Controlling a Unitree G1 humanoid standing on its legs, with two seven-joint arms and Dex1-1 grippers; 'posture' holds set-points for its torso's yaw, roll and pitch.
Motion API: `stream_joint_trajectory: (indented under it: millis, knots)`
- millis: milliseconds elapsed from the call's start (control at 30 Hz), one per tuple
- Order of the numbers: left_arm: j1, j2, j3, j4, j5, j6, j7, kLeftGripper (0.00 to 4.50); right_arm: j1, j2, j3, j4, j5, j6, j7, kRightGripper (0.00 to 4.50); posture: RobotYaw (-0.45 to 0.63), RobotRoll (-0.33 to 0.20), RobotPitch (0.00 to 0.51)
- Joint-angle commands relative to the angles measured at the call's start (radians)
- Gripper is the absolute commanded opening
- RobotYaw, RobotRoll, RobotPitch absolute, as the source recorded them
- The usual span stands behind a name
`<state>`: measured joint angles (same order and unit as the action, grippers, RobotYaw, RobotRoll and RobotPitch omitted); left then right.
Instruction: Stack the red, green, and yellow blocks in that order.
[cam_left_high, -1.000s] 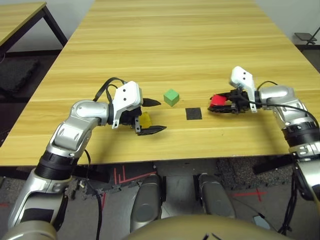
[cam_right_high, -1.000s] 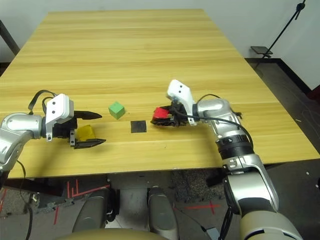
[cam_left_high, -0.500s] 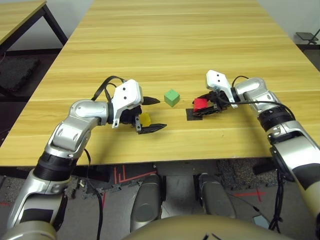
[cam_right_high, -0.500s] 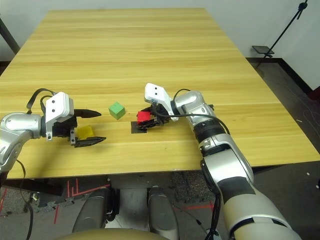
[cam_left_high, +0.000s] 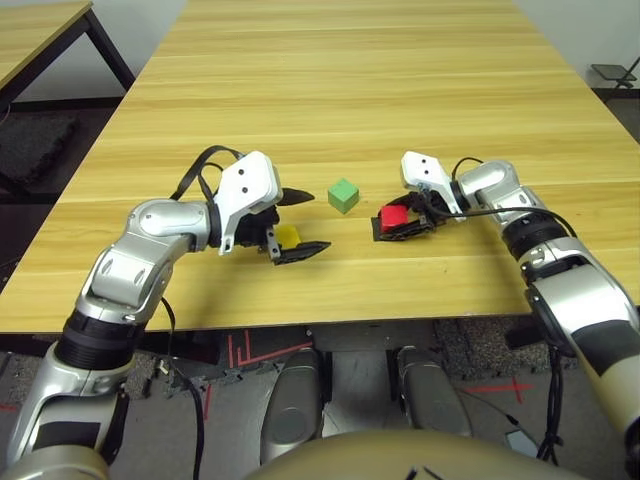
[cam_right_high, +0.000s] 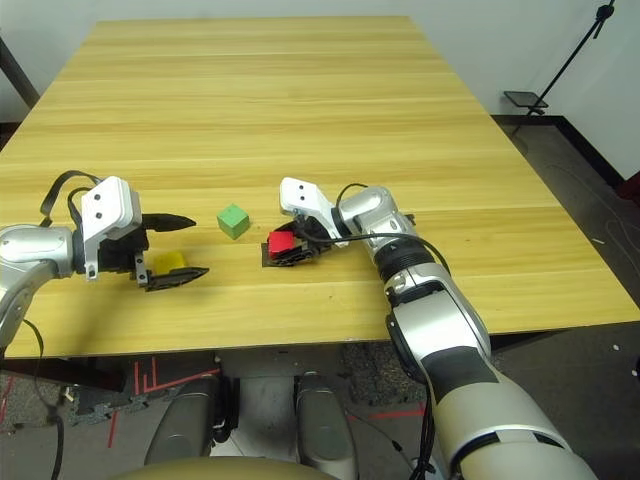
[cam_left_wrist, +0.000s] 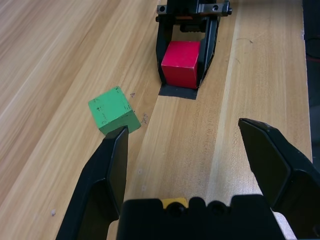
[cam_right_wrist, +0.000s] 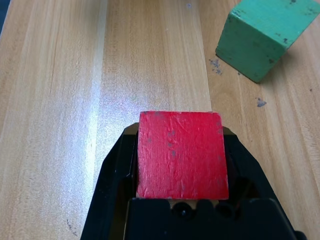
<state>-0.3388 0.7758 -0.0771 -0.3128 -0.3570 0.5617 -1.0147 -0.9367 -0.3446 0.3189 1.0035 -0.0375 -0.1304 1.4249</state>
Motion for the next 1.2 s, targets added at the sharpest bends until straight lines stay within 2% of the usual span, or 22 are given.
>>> stream_joint_trajectory:
  millis: [33,133,367,567,800,1200]
  knots:
    - [-0.028,-0.007,-0.009,0.002,-0.001,0.018,0.014,4.50,-0.007,0.008,-0.011,0.010,-0.011,-0.027,-0.007,3.38,0.39,-0.145,0.074]
    - [-0.056,-0.020,-0.017,0.023,0.004,0.033,0.029,4.50,-0.012,0.002,-0.026,-0.023,0.010,-0.030,0.016,4.46,0.38,-0.142,0.072]
    - [-0.118,-0.076,-0.045,0.101,0.039,0.086,0.108,4.50,-0.005,-0.095,-0.075,-0.233,0.078,0.106,0.109,4.46,0.34,-0.135,0.069]
    - [-0.201,-0.213,-0.075,0.249,0.096,0.208,0.273,4.50,0.072,-0.225,-0.124,-0.514,0.146,0.327,0.118,4.46,0.28,-0.128,0.069]
    - [-0.261,-0.330,-0.098,0.372,0.128,0.251,0.357,4.50,0.173,-0.258,-0.145,-0.694,0.187,0.445,0.053,4.46,0.22,-0.113,0.072]
    - [-0.287,-0.383,-0.142,0.494,0.184,0.191,0.358,4.50,0.228,-0.281,-0.148,-0.785,0.236,0.508,-0.025,4.46,0.17,-0.096,0.081]
